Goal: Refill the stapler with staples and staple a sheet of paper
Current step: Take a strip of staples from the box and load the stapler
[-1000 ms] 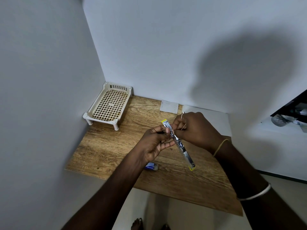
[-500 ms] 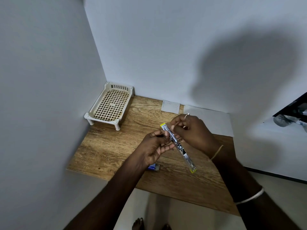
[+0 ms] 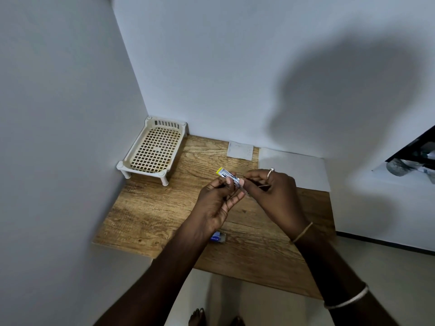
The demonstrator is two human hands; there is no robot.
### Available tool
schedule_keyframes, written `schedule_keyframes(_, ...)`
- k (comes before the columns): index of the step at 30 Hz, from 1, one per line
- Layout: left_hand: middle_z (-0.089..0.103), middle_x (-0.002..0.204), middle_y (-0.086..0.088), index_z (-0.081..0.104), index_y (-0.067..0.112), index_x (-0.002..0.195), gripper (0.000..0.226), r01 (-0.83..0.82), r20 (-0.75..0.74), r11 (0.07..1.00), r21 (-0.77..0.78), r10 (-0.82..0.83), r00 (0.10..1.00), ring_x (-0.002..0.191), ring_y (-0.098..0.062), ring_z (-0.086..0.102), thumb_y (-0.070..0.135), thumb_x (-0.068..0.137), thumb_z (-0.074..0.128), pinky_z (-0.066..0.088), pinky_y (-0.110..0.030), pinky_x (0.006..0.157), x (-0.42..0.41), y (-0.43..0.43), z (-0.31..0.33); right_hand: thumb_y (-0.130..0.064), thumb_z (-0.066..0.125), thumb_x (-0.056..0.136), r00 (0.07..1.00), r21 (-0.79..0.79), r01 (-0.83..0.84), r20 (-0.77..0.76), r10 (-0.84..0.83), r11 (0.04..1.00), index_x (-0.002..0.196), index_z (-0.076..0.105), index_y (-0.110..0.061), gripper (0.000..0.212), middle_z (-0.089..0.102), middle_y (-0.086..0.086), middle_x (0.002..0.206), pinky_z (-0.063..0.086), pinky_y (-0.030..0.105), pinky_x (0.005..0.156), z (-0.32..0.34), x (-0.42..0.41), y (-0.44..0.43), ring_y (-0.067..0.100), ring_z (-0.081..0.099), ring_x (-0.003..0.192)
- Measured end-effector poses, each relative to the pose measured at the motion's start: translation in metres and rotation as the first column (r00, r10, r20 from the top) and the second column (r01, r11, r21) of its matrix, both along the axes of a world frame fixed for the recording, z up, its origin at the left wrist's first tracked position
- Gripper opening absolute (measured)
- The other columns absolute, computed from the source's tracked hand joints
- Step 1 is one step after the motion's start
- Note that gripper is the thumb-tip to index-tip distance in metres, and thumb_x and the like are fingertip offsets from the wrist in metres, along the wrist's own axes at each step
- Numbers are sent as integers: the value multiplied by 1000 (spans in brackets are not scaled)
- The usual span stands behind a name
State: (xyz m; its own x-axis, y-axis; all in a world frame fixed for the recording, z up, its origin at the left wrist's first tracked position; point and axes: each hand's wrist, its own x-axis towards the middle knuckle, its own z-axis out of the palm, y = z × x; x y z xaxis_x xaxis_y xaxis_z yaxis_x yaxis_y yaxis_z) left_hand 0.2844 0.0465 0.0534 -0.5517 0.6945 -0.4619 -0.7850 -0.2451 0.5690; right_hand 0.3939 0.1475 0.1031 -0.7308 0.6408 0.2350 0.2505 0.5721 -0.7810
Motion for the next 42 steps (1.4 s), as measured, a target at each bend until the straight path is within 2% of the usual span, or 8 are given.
schedule_keyframes(6, 74, 101, -10, 72, 6, 100, 13, -52, -9, 995, 83, 52, 999, 90, -18, 74, 3, 96, 60, 63, -31, 74, 3, 4, 8, -29, 77, 87, 1000, 94, -28, 3, 28, 995, 102, 80, -25, 16, 78, -13, 92, 48, 3, 72, 5, -15, 2, -6, 69, 85)
schedule_keyframes(14, 75, 92, -7, 72, 6, 97, 15, -94, 10, 991, 94, 94, 996, 84, -15, 74, -2, 94, 60, 61, -27, 66, 0, 5, 3, -29, 61, 96, 987, 354, -98, 157, 44, 930, 109, 78, -21, 23, 77, 2, 98, 57, 38, 74, 4, -21, -5, 22, 72, 89)
schedule_keyframes(20, 71, 83, -6, 71, 6, 94, 11, -100, 20, 992, 75, 99, 995, 74, -12, 70, 0, 92, 62, 61, -26, 64, 1, 4, 0, -25, 54, 95, 944, 563, -227, 326, 39, 795, 108, 74, -24, 24, 67, -2, 87, 51, 30, 55, 4, -20, -9, 24, 67, 75)
schedule_keyframes(27, 64, 86, -6, 70, 4, 105, 25, -146, 41, 983, 114, 142, 989, 74, -15, 70, -2, 80, 67, 62, -28, 66, -11, 1, 6, -57, 62, 90, 960, 566, -87, 267, -82, 820, 128, 66, -29, 48, 77, -4, 101, 51, 27, 63, 2, -5, 4, 19, 72, 87)
schedule_keyframes(29, 62, 83, -3, 69, 4, 106, 32, -167, 45, 975, 144, 162, 986, 79, -14, 70, 1, 73, 70, 62, -31, 69, -17, 0, 9, -68, 58, 86, 939, 474, -10, 307, -154, 880, 130, 65, -28, 59, 75, -2, 115, 55, 33, 77, 0, 7, 16, 20, 70, 102)
schedule_keyframes(32, 59, 85, -2, 68, 6, 100, 31, -190, 61, 965, 181, 182, 981, 91, -15, 63, 1, 70, 71, 62, -33, 70, -23, -1, 10, -60, 69, 84, 958, 24, 139, 251, -140, 990, 126, 67, -27, 54, 74, -4, 114, 57, 35, 86, -2, 22, 31, 16, 70, 103)
schedule_keyframes(36, 62, 84, 0, 67, 7, 99, 30, -206, 85, 958, 200, 193, 978, 97, -17, 61, 0, 70, 71, 62, -33, 70, -25, 0, 10, -12, 78, 86, 993, -524, 46, -72, -98, 850, 109, 72, -12, 24, 77, 12, 94, 63, 33, 74, -4, 25, 32, 33, 75, 92)
schedule_keyframes(42, 66, 78, 2, 67, 7, 91, 22, -223, 75, 955, 194, 212, 974, 86, -12, 67, -3, 71, 71, 62, -33, 73, -26, -1, 13, -9, 84, 79, 963, -386, -3, -249, -101, 922, 109, 72, -14, 33, 78, 6, 103, 60, 45, 89, 15, 9, 31, 23, 74, 98)
